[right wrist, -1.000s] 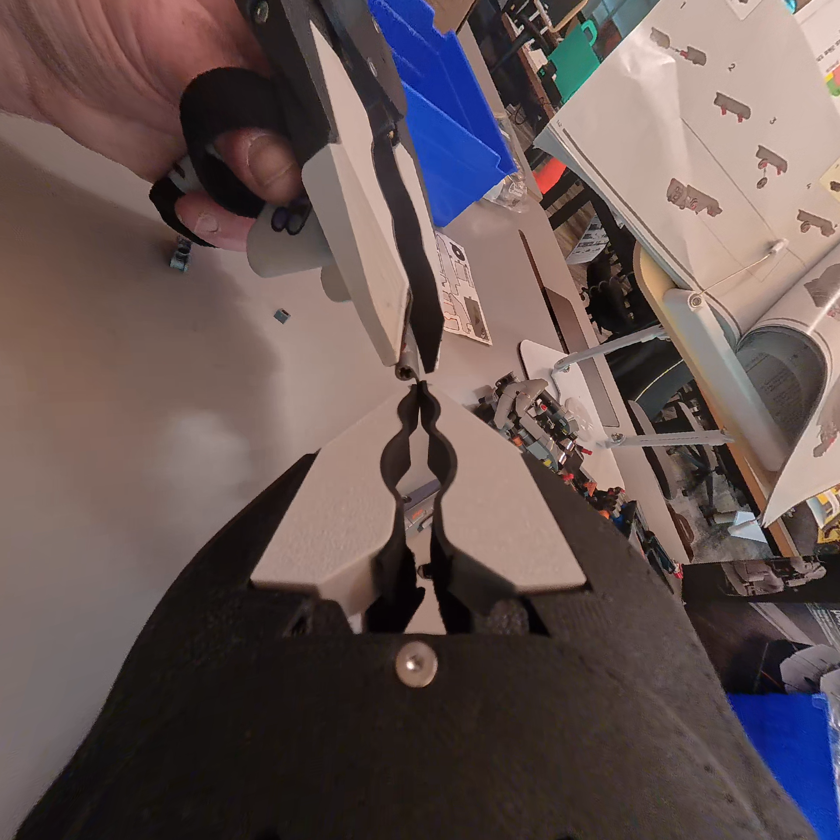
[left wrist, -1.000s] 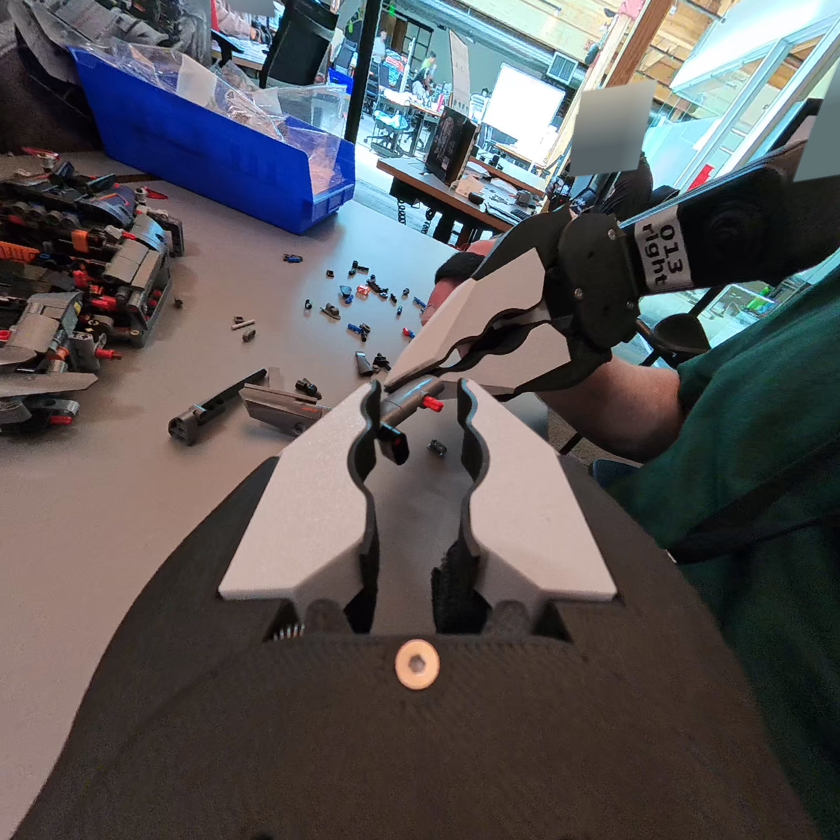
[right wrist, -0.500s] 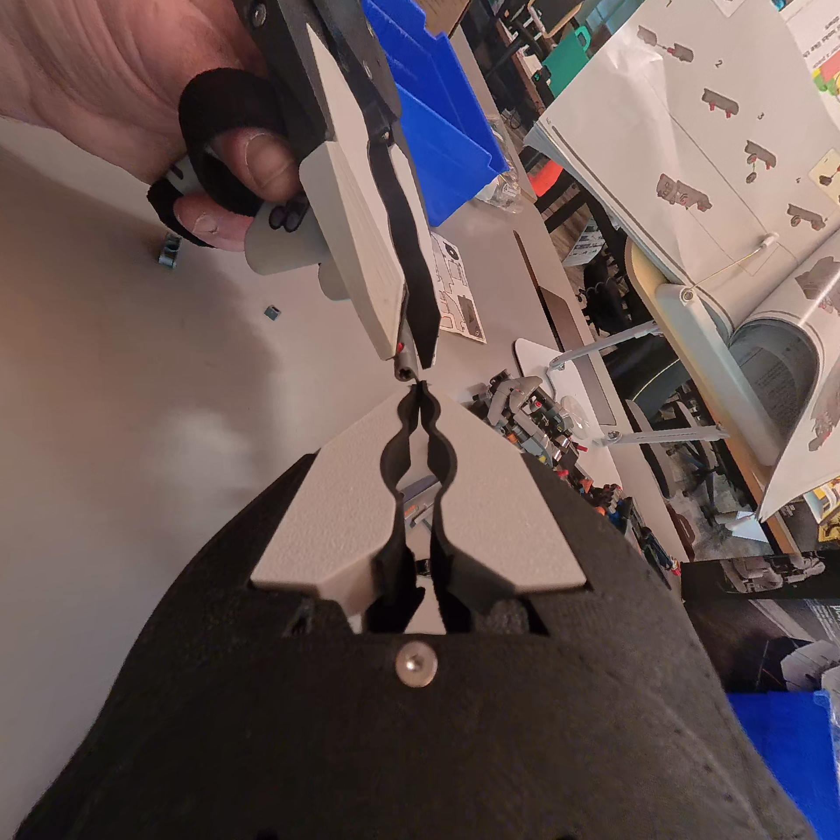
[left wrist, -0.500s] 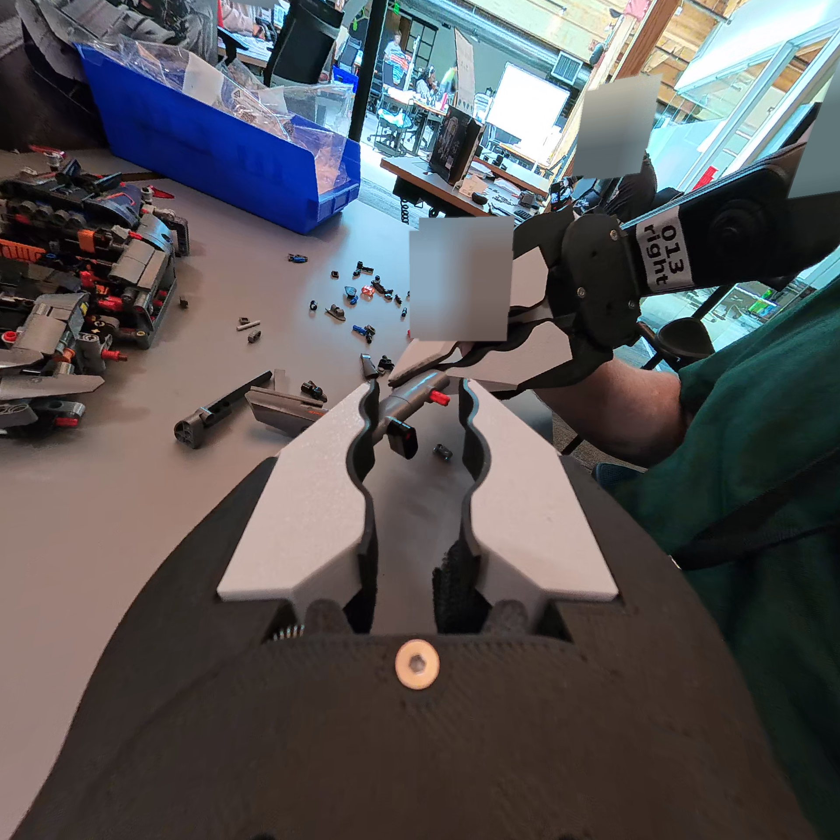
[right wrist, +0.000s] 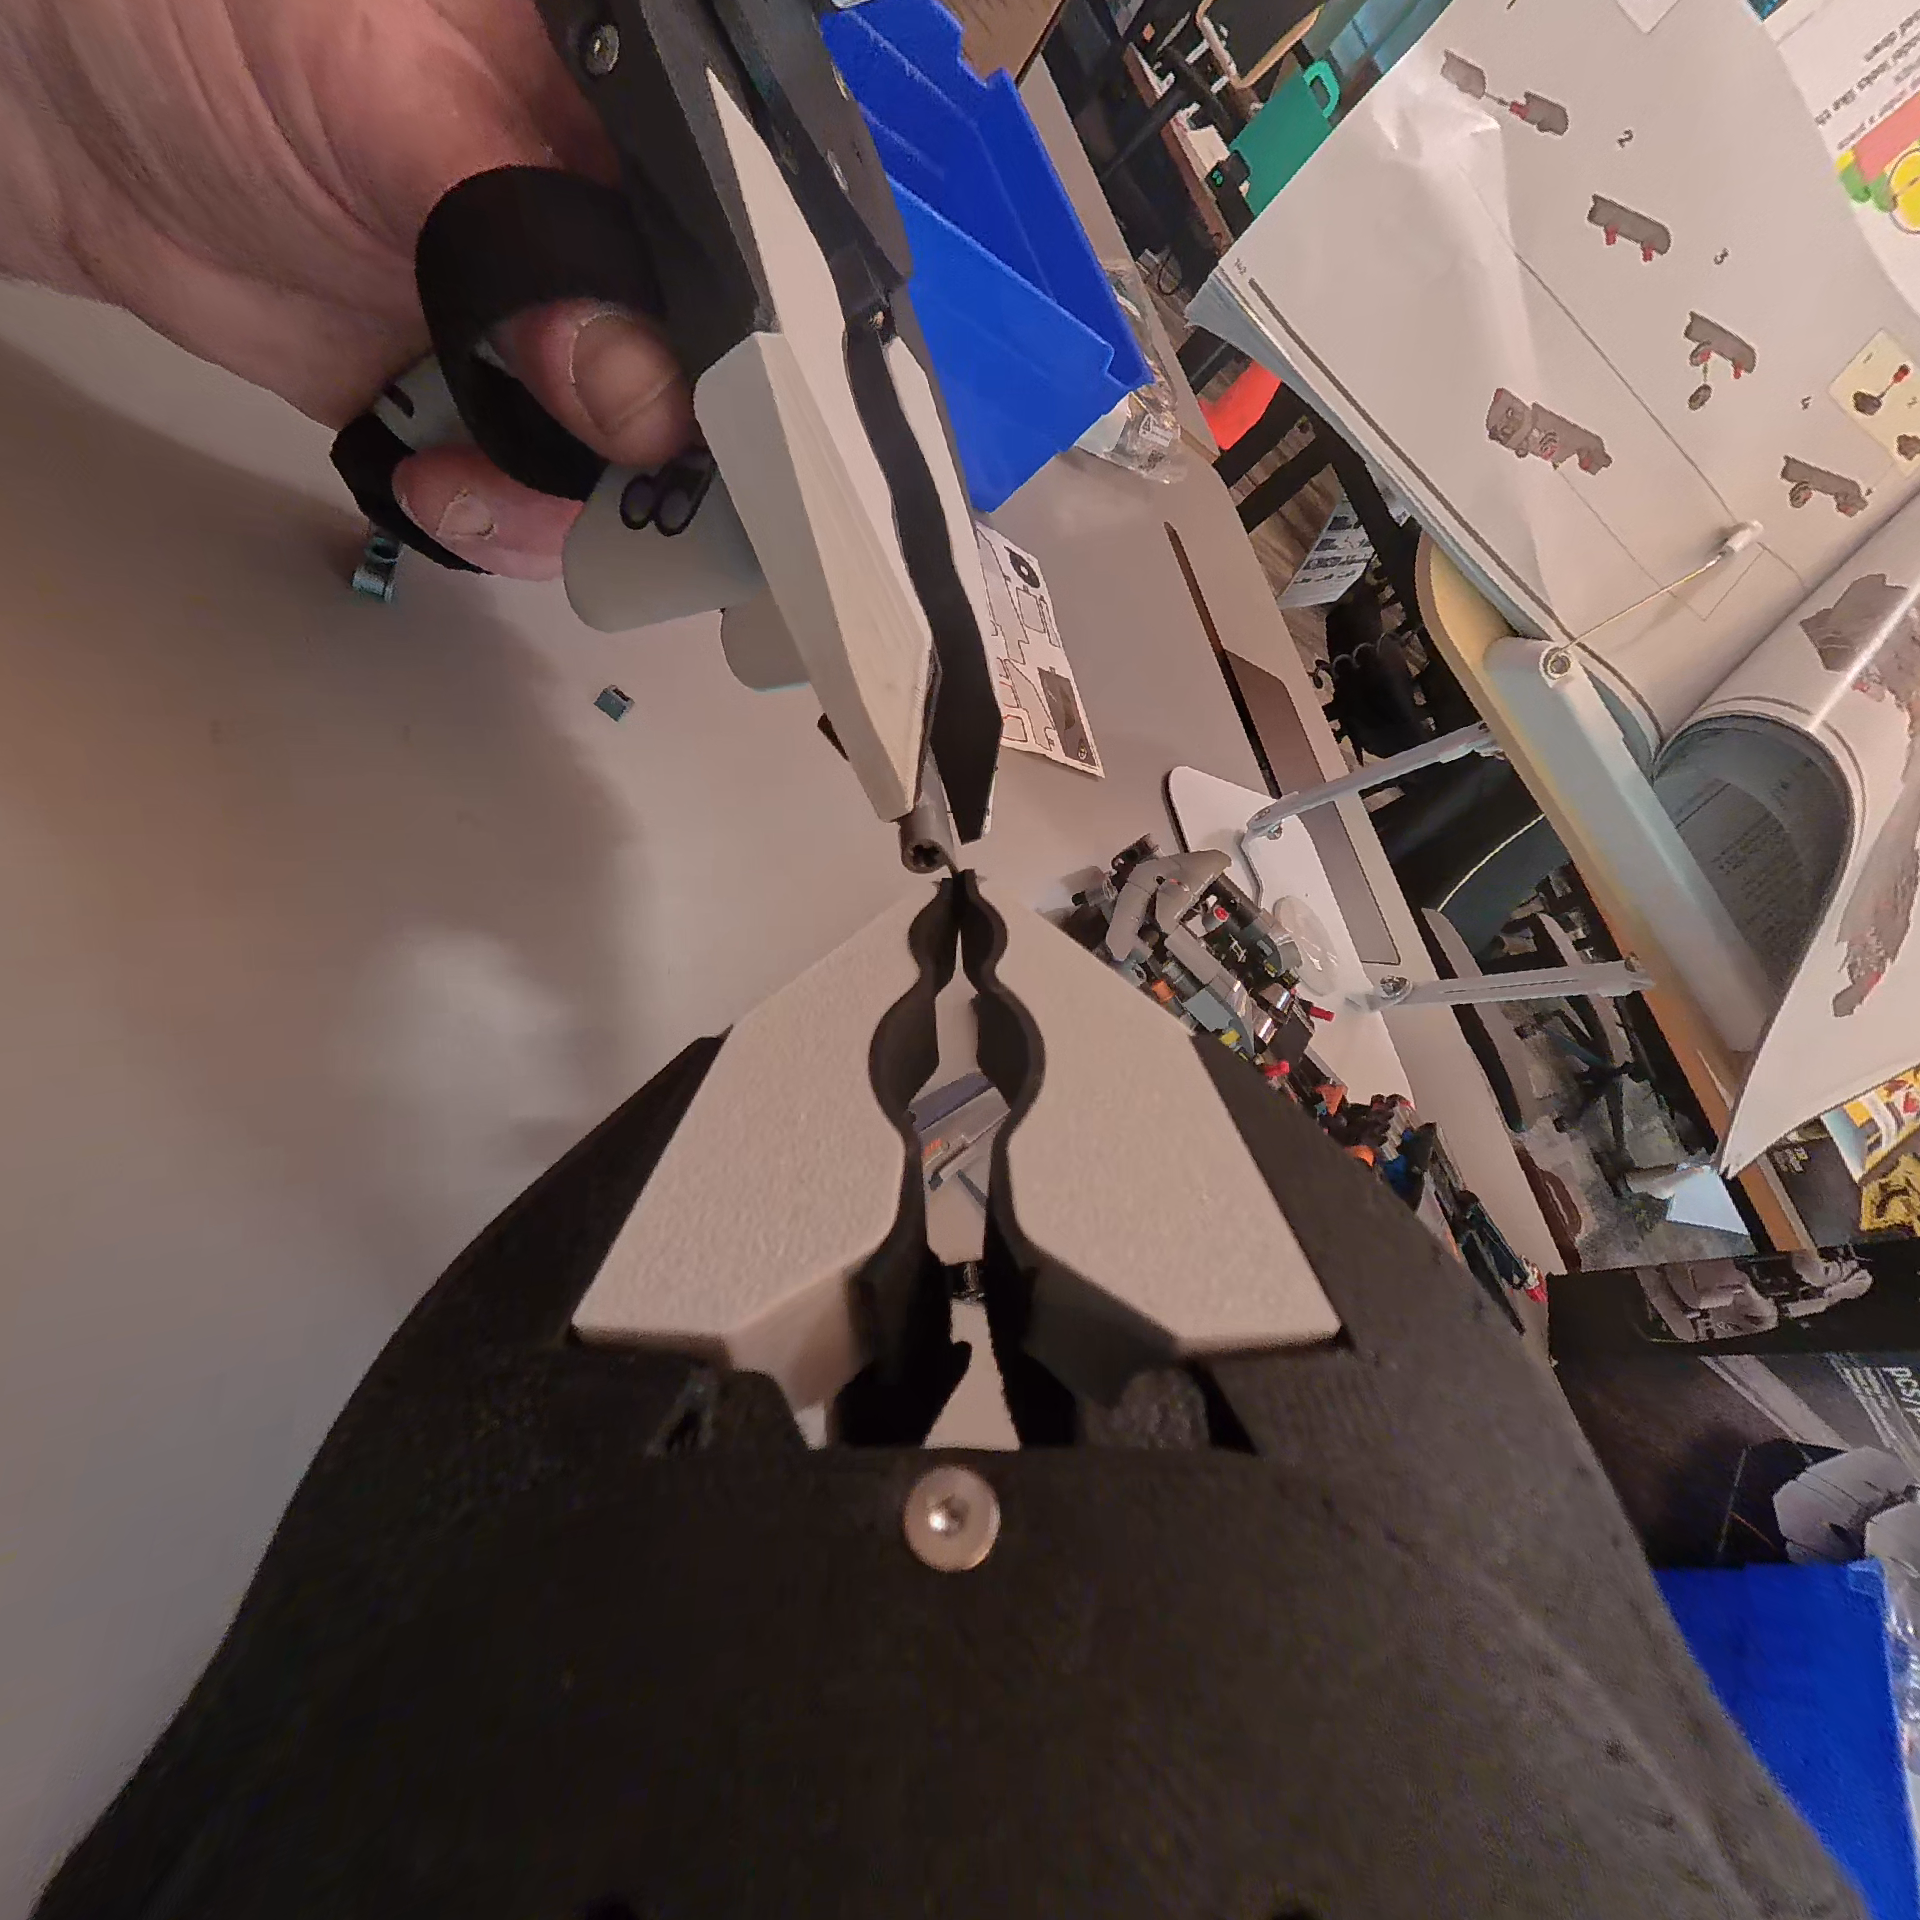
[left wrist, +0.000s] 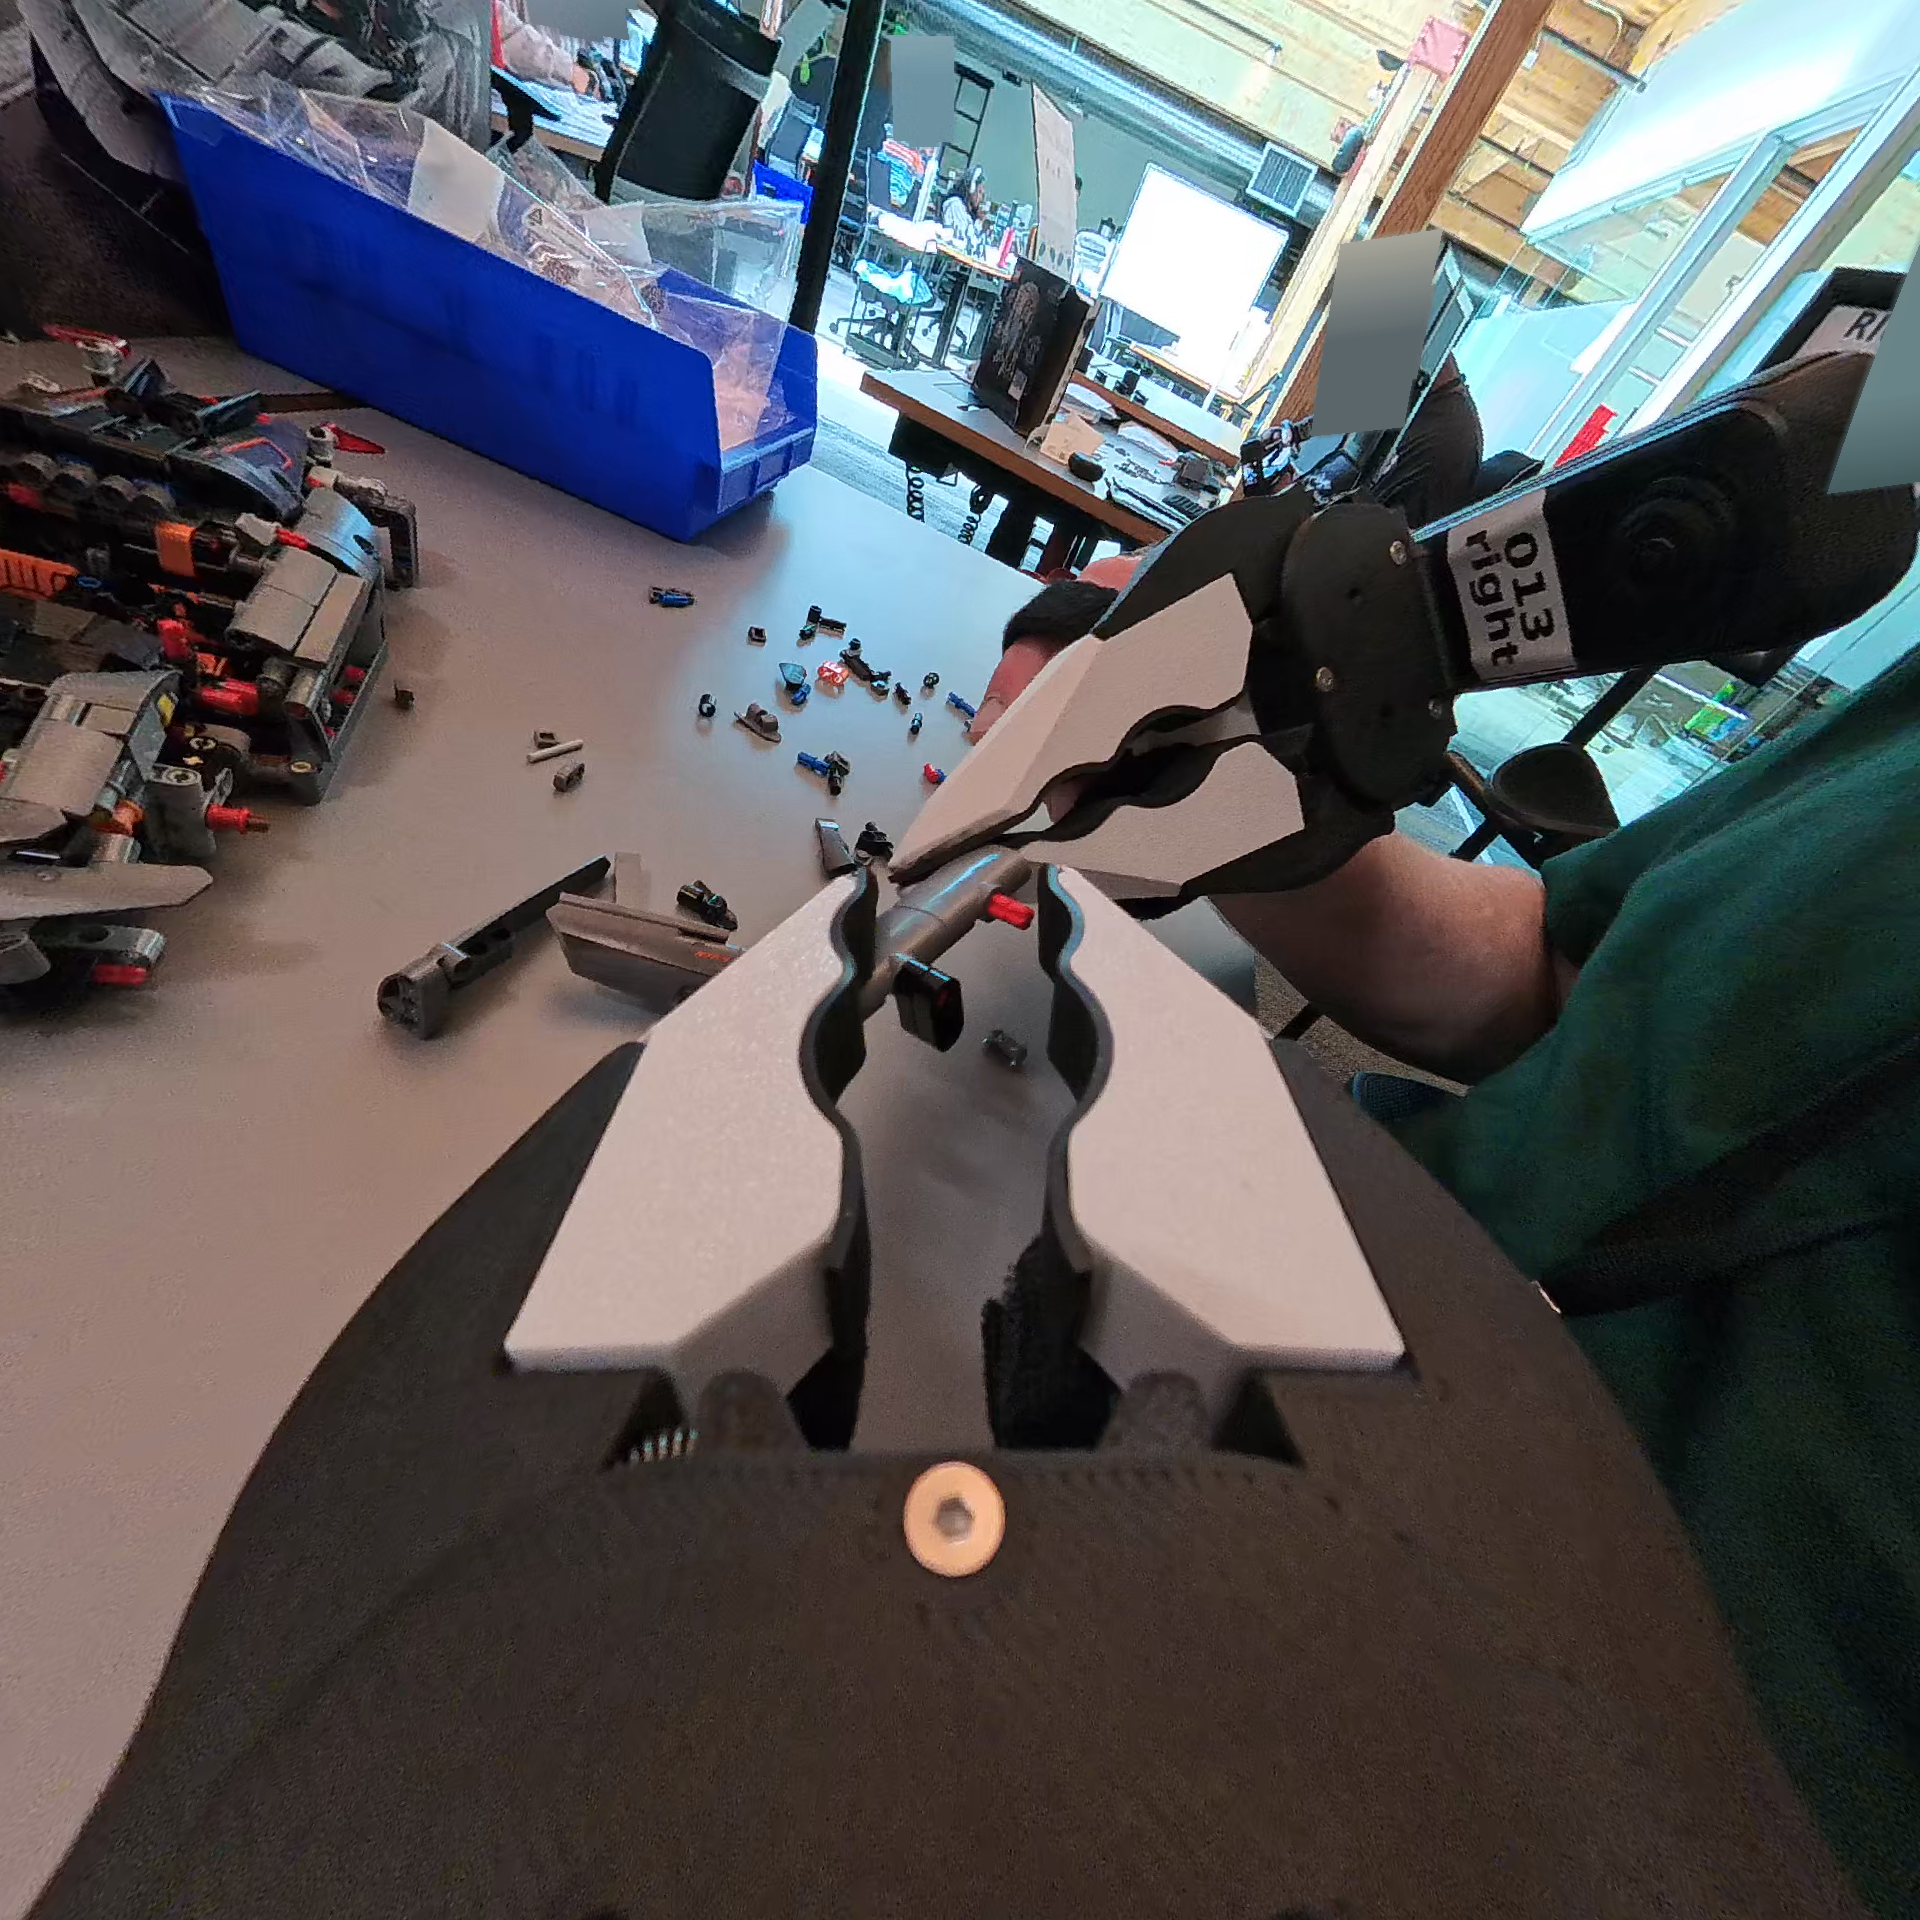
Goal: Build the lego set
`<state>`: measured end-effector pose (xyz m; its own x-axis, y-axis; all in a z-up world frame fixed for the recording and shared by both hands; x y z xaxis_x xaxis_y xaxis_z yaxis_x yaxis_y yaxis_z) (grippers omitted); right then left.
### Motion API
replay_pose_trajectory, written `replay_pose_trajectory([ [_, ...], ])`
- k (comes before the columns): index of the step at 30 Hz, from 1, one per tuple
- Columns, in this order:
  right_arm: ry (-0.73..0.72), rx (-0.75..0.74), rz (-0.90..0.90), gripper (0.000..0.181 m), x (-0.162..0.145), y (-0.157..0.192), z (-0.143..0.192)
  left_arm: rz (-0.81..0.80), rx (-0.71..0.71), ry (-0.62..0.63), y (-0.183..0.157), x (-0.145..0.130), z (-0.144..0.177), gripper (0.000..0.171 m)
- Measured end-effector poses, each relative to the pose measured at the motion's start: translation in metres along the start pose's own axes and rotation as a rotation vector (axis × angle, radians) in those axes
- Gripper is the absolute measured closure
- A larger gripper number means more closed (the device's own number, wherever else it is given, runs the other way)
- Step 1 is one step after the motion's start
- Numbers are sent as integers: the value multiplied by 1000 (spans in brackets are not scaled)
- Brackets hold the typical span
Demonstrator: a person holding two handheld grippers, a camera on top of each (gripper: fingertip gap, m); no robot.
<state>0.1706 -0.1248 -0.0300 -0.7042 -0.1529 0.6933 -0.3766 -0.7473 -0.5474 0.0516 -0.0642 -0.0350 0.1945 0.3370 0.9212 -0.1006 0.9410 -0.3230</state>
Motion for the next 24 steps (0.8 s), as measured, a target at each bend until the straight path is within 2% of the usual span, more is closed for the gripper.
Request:
replay_pose_trajectory([
  [12,18,-52,1,181,1,8,11,7,-52,18,-7,-1,-4,140],
  [24,52,-8,-98,181,-13,37,12,-6,-126,160,-13,-24,-13,147],
])
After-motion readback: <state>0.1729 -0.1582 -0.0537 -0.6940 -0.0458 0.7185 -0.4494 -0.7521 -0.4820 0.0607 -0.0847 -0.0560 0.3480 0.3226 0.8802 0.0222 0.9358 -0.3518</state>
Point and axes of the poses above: each gripper's, where its closed fingertips meet, z back along the fingers, x out of its top, y = z × x across the jaws, the point moved 8 cm from there along z, back along the fingers, and after that the axes turned 11 degrees about x, right-handed, at the moved point
